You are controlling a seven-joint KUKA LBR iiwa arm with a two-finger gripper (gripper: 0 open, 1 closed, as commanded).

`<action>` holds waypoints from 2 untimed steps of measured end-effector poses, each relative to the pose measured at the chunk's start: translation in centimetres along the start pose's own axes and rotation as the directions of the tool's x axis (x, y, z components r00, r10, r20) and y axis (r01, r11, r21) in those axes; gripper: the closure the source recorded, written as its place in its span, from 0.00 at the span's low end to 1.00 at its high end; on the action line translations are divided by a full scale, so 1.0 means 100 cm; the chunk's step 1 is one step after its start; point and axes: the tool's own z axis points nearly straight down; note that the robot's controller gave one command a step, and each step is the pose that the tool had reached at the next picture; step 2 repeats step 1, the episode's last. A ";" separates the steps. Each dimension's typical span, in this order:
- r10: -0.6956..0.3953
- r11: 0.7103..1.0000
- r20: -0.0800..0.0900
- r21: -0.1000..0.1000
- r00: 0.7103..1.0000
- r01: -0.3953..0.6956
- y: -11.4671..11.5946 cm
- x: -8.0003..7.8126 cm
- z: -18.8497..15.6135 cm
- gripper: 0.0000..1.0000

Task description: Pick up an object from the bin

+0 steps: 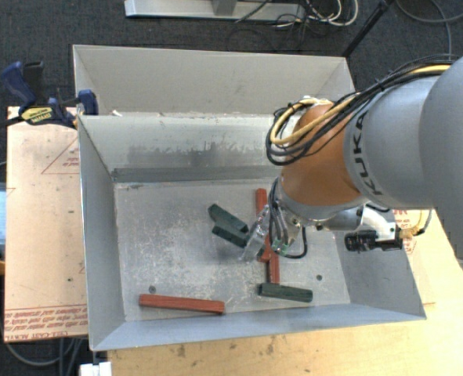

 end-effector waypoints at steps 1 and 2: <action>-0.002 1.000 -0.004 0.003 1.000 0.002 0.000 0.000 0.000 1.00; -0.002 1.000 -0.004 0.003 1.000 0.002 0.000 0.000 0.000 1.00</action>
Offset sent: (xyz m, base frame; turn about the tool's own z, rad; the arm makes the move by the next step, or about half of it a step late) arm -0.0001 0.0000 0.0008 0.0000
